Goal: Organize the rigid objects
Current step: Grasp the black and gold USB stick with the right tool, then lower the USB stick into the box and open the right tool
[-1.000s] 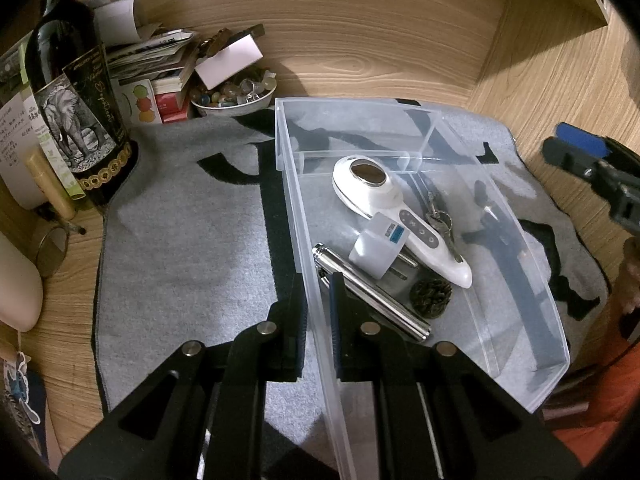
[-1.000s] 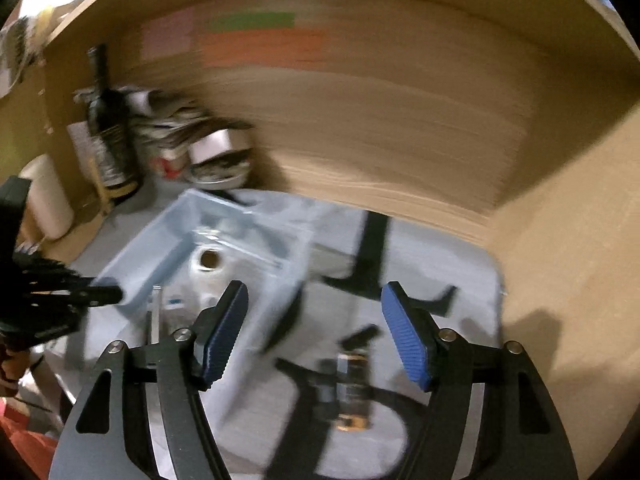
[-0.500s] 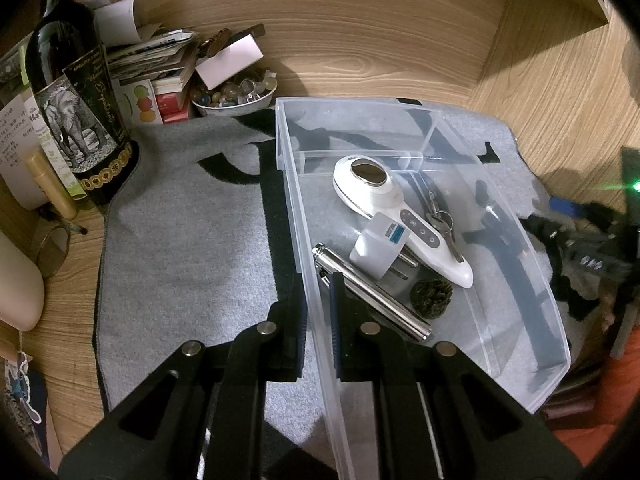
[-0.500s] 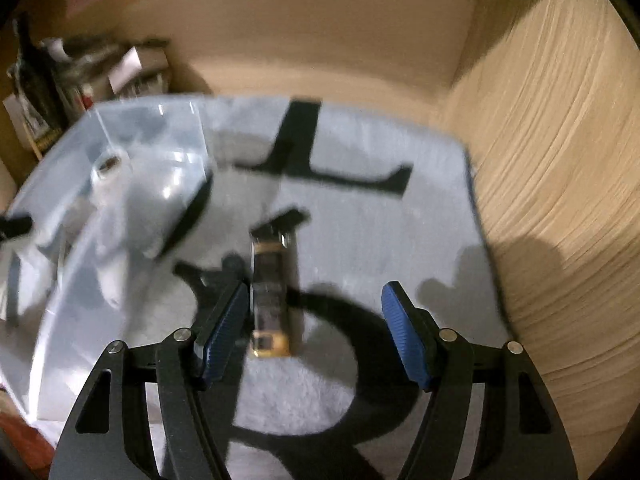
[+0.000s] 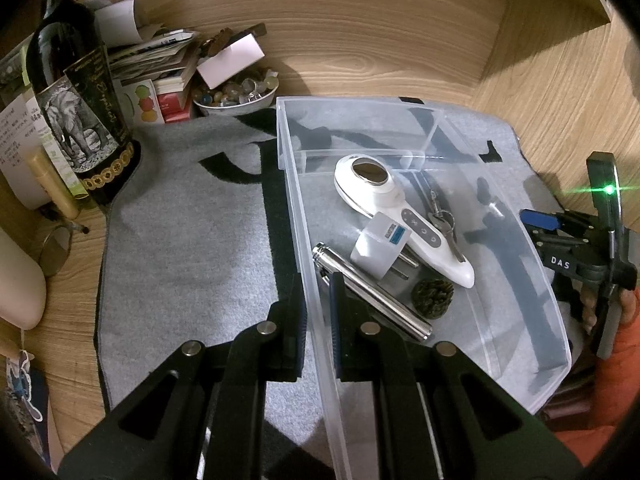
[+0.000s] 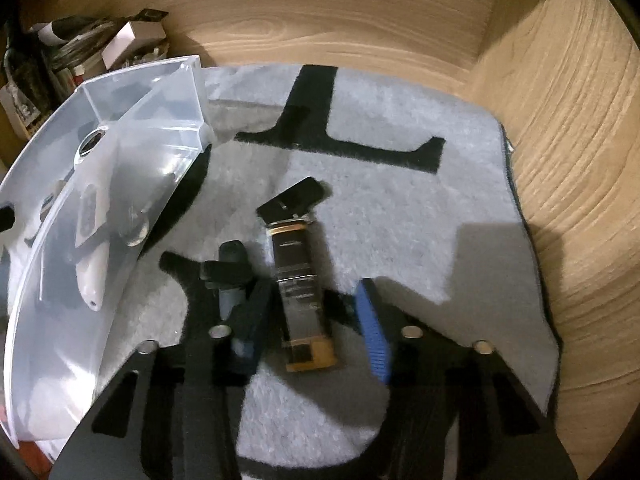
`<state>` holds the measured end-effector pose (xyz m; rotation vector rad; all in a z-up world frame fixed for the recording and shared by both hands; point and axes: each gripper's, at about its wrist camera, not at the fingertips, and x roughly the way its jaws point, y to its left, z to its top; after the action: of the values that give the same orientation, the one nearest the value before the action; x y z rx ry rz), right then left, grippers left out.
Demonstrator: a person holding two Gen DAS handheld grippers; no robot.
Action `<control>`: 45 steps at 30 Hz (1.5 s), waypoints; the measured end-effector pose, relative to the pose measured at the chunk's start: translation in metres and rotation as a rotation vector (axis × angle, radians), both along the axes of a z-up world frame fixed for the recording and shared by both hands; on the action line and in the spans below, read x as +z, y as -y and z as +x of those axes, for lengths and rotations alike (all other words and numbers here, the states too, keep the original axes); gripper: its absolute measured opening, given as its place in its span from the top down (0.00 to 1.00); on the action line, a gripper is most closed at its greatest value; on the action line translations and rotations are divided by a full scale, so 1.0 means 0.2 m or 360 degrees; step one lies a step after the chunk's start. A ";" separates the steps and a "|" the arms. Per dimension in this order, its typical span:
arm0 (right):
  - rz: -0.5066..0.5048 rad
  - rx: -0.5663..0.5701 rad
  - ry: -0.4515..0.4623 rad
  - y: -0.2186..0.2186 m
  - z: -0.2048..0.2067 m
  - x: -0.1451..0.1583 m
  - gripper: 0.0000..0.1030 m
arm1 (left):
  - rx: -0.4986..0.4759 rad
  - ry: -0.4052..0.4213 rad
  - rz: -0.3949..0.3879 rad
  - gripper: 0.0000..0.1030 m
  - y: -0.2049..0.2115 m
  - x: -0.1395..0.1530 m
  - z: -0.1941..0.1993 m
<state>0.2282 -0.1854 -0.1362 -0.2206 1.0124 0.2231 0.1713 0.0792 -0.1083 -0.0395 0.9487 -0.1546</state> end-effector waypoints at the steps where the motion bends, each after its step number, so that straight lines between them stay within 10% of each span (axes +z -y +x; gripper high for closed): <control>1: -0.0004 0.0005 0.0003 0.00 0.00 0.00 0.79 | 0.0000 0.0001 0.0003 0.91 0.00 0.00 0.00; 28: 0.0059 0.0265 0.0530 -0.29 -0.16 0.51 0.79 | 0.0003 0.0003 0.0006 0.91 0.01 0.00 0.00; 45: 0.0093 0.0588 0.0260 -0.65 -0.18 0.28 0.79 | 0.0001 0.0006 0.0000 0.91 0.01 0.00 0.00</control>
<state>0.1922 -0.0547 -0.0811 -0.3665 0.7963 0.5612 0.1720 0.0769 -0.1086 -0.0393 0.9449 -0.1543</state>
